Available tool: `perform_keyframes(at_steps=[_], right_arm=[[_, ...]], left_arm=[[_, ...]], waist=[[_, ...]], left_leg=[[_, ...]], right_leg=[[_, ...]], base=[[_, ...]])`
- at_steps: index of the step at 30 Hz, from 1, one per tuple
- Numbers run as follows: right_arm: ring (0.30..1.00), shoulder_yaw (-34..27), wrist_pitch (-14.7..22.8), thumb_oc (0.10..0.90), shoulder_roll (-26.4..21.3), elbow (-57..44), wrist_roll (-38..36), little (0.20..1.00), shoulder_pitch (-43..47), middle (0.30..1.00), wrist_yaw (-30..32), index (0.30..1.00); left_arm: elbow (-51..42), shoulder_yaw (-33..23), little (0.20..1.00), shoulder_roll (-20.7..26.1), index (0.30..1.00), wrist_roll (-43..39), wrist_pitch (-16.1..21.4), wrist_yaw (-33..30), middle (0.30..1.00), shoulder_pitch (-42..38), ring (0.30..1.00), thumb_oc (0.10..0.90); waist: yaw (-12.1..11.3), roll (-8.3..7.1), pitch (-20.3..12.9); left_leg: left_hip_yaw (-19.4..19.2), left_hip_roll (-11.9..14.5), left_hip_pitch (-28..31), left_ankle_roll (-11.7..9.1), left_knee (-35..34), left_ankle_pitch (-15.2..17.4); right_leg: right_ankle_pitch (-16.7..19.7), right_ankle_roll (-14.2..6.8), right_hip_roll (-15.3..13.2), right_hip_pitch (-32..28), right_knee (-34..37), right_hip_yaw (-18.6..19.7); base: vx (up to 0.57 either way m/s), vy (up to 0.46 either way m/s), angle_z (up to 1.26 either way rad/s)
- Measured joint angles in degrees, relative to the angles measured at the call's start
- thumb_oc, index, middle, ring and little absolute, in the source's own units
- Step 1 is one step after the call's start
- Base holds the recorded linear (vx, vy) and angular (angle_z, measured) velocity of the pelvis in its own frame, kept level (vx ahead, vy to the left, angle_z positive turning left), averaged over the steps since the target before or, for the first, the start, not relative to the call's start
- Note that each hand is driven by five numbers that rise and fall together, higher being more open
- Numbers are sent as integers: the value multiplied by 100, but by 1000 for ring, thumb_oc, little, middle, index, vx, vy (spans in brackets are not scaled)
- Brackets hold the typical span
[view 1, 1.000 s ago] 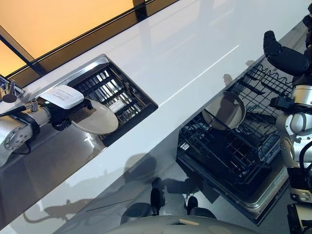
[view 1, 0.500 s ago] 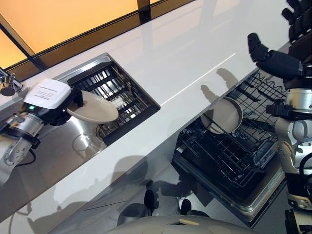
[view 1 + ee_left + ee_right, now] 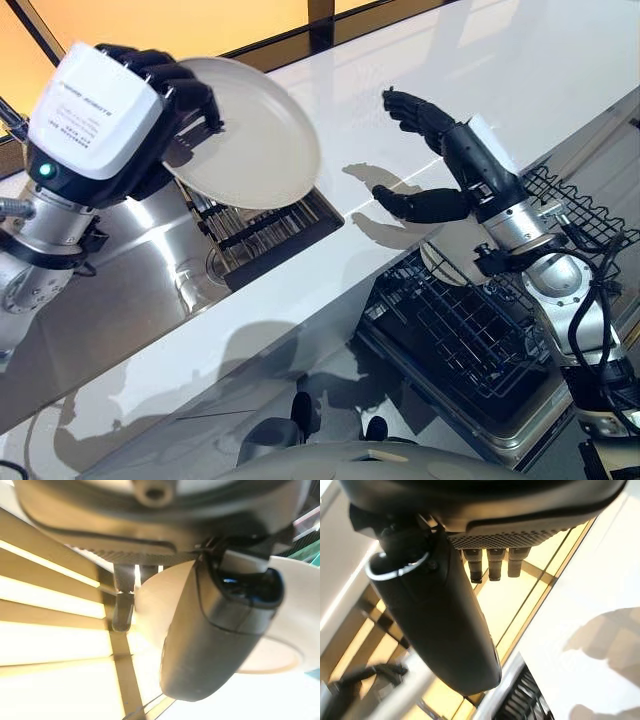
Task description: Pick up plates and place into dishwasher.
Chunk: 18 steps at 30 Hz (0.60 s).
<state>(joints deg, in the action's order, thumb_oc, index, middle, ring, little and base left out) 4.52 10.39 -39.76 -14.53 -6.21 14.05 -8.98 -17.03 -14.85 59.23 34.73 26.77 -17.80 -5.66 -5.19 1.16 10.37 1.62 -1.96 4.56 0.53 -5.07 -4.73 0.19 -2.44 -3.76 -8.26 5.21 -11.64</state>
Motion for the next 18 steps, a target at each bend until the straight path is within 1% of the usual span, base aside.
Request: perform_keyframes(at_steps=[1,4,7,8,9,11,14,16,18], right_arm=[[900,73,0,800,-8,-6,91,900,85,900,-2,900],[900,325,-1,800,-35,-13,311,900,399,900,5,900],[900,541,43,800,-38,-24,733,900,591,900,32,900],[900,578,49,800,-43,-24,826,900,621,900,34,900],[900,623,75,800,-67,-23,994,900,667,900,40,900],[900,689,143,800,-227,-24,1320,900,699,900,115,900],[900,745,370,800,-434,-24,1834,900,789,900,169,900],[900,767,603,800,-525,-25,2256,900,902,900,260,900],[900,780,715,800,-566,-27,2437,900,991,900,319,900]], left_arm=[[-26,76,200,-6,300,-101,32,66,300,-43,300,100],[-27,624,200,-48,300,-569,103,562,300,-500,300,100],[-35,1068,200,-348,300,-1035,99,1217,300,-772,300,100],[-35,1144,200,-391,300,-1107,85,1326,300,-803,300,100],[-34,1279,200,-446,300,-1197,51,1495,300,-878,300,100],[-15,1323,200,-457,300,-1407,-103,1777,300,-931,300,100],[-11,1515,200,-457,300,-1733,-295,2122,300,-1153,300,100],[-2,1625,200,-464,300,-2104,-445,2345,300,-1285,300,100],[15,1707,200,-483,300,-2396,-598,2470,300,-1356,300,100]], waist=[[39,2,-1],[91,7,-5],[143,16,-12],[152,16,-12],[171,16,-12],[224,16,-12],[256,16,-12],[272,16,-12],[297,16,-12]], left_leg=[[-7,0,5,0,0,0],[-20,4,23,0,0,0],[-30,5,58,-1,0,1],[-30,5,62,-2,0,1],[-34,6,68,-2,0,1],[-44,6,68,-2,0,1],[-78,10,79,-2,0,1],[-107,18,88,-2,0,1],[-110,23,92,-3,0,2]], right_leg=[[0,0,0,-1,0,8],[0,1,4,-8,0,24],[1,1,5,-21,0,68],[1,1,5,-27,0,76],[1,1,6,-30,0,93],[1,1,10,-28,0,164],[2,1,13,-30,0,179],[5,5,20,-33,-1,196],[6,6,25,-37,-1,199]], base=[[-18,11,-3],[-4,5,-1],[-9,14,-6],[-6,9,-6],[-6,3,-4],[-4,1,-2],[0,-3,-1],[-1,-11,-4],[0,0,0]])
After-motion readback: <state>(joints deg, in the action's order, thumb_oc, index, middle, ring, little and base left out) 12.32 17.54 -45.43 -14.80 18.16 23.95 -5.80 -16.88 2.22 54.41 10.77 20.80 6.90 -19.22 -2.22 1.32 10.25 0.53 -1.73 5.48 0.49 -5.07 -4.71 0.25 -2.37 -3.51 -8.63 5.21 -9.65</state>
